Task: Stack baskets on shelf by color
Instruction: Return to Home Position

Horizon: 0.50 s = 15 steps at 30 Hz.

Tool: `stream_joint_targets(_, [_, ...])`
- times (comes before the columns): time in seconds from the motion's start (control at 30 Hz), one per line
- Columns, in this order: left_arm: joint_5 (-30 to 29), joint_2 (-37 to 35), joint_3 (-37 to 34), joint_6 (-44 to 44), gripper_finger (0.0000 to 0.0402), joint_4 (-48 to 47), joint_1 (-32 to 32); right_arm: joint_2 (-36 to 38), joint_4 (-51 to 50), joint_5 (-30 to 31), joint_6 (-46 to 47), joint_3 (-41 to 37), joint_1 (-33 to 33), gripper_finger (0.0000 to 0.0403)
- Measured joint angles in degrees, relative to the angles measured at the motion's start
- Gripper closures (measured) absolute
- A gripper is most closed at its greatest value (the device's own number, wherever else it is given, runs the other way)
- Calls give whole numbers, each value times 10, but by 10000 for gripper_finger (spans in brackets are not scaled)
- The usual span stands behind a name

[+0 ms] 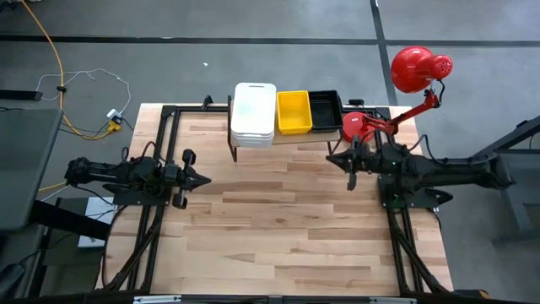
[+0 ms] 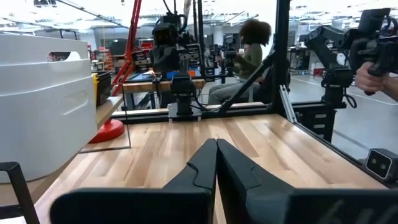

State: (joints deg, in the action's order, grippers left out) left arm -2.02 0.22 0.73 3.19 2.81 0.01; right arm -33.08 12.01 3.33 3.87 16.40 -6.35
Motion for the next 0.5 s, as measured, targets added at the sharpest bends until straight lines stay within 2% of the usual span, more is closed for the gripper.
stream_joint_targets(0.13, [-1,0,0,1,401,0,0,21,-52,0,10,-1,12,402])
stream_joint_targets(0.33, [-4,0,0,4,401,0,0,84,-44,81,15,-44,95,403])
stream_joint_targets(0.5, [-3,0,0,4,402,0,0,150,-45,96,22,-71,135,403])
